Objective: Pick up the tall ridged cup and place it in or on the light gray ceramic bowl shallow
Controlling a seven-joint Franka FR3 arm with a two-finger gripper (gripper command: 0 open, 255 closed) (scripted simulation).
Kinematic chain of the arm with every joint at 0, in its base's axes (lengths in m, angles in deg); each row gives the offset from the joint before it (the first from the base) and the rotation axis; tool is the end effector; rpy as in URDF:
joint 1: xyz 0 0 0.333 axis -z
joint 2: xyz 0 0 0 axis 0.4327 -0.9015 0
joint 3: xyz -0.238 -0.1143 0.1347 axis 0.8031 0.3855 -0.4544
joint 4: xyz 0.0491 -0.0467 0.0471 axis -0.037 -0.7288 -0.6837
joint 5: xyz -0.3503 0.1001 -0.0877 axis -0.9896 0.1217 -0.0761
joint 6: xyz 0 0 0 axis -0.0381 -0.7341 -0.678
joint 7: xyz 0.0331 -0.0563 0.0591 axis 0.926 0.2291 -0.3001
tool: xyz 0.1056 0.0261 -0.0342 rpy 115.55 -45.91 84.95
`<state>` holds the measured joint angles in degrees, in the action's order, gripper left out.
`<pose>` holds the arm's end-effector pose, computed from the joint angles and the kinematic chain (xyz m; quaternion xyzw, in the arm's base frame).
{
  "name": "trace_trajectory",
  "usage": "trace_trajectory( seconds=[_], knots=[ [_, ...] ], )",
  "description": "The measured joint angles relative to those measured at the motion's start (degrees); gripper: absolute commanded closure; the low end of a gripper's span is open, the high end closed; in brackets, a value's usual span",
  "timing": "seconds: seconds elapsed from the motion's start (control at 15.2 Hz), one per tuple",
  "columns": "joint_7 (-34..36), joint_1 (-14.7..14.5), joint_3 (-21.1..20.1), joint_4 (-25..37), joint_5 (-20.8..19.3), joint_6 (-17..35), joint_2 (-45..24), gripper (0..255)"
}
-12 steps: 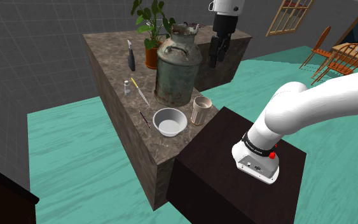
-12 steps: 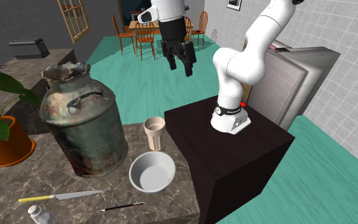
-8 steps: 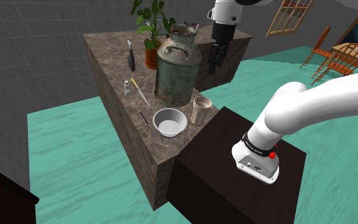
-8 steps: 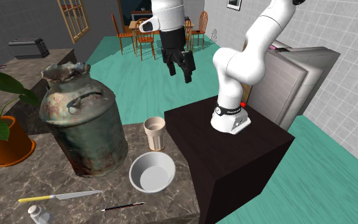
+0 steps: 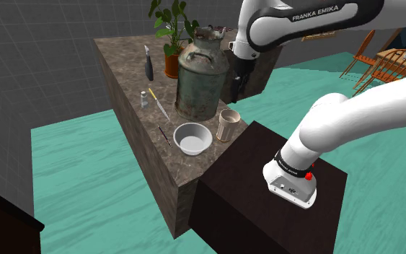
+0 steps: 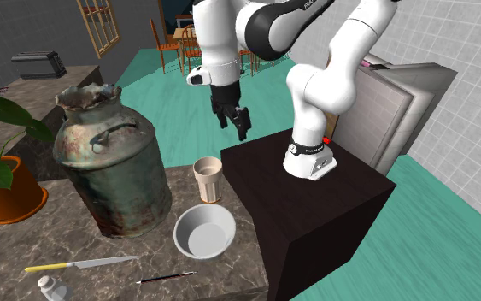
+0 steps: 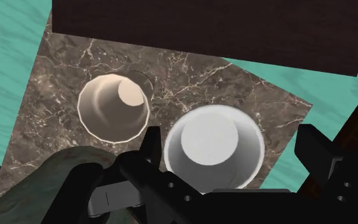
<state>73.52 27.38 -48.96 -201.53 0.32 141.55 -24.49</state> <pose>0.3138 -0.0144 0.3902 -0.9942 -0.0869 0.0592 0.0207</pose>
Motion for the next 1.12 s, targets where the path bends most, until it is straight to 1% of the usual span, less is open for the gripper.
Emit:
trace_trajectory(
  seconds=[0.07, 0.4, 0.59, 0.92, 1.06, 1.12],
  knots=[
    [-0.5, 0.3, 0.2, -1.3, -0.6, 2.1, -0.5, 0],
    [-2.9, 2.1, 1.4, -6.0, -4.0, 16.0, -8.5, 0],
    [-3.7, 3.3, 1.9, -7.4, -6.2, 24.8, -15.0, 0],
    [-3.3, 6.2, 2.5, -7.8, -11.6, 40.1, -28.4, 0],
    [-2.2, 7.3, 2.6, -7.2, -14.4, 44.9, -33.3, 0],
    [-2.0, 7.6, 2.7, -7.0, -15.0, 45.9, -34.3, 0]
  ],
)
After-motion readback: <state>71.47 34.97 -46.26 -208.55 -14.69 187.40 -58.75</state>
